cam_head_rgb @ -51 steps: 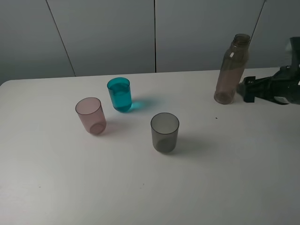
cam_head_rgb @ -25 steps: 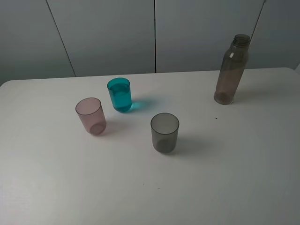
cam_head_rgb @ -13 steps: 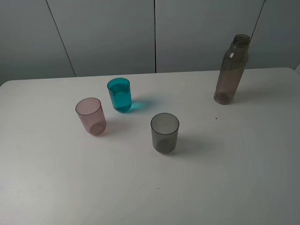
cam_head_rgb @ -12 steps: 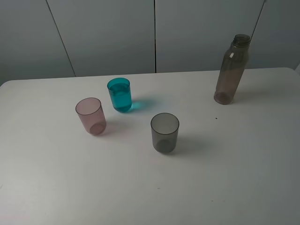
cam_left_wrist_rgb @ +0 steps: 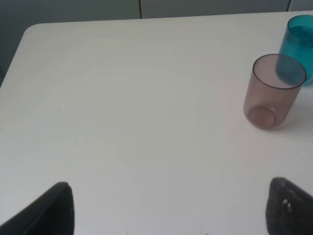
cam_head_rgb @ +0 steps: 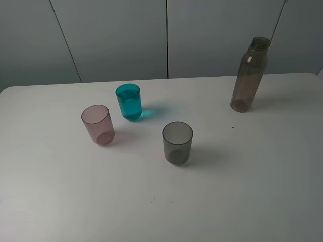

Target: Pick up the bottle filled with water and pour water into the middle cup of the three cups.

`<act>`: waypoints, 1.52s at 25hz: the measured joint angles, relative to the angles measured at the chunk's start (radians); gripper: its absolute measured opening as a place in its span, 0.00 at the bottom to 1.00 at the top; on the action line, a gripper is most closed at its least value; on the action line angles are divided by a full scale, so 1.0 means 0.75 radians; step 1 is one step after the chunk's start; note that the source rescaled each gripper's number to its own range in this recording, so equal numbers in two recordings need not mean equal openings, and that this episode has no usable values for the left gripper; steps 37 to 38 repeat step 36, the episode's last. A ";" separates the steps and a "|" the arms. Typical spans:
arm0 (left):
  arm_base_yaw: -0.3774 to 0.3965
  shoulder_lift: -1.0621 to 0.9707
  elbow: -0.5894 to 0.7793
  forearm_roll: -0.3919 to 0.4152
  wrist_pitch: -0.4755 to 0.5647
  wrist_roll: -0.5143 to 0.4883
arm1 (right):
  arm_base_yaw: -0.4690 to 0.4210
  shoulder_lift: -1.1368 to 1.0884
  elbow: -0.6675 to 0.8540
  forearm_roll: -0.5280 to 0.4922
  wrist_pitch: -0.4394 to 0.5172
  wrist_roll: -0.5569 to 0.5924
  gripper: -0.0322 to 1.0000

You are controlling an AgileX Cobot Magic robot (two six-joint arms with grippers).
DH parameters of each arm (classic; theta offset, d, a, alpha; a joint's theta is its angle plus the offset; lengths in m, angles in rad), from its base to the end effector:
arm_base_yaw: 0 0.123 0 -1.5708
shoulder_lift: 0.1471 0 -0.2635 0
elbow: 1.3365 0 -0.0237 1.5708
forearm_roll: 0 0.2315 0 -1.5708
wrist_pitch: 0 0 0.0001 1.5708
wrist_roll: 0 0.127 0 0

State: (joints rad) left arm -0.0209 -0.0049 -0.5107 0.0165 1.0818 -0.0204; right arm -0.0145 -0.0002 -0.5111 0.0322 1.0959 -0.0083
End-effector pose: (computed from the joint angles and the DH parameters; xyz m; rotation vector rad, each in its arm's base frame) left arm 0.0291 0.0012 0.2525 -0.0006 2.0497 -0.0060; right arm 0.0288 0.0032 0.2509 0.0040 2.0679 0.0246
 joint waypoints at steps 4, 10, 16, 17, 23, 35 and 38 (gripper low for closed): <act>0.000 0.000 0.000 0.000 0.000 0.000 | -0.013 0.000 0.000 -0.005 0.002 0.000 1.00; 0.000 0.000 0.000 0.000 0.000 0.000 | -0.013 0.000 0.000 -0.008 0.002 0.011 1.00; 0.000 0.000 0.000 0.000 0.000 0.000 | -0.013 0.000 0.000 -0.008 0.002 0.011 1.00; 0.000 0.000 0.000 0.000 0.000 0.000 | -0.013 0.000 0.000 -0.008 0.002 0.011 1.00; 0.000 0.000 0.000 0.000 0.000 0.000 | -0.013 0.000 0.000 -0.008 0.002 0.011 1.00; 0.000 0.000 0.000 0.000 0.000 0.000 | -0.013 0.000 0.000 -0.016 0.002 0.011 1.00; 0.000 0.000 0.000 0.000 0.000 0.000 | -0.013 0.000 0.000 -0.016 0.002 0.011 1.00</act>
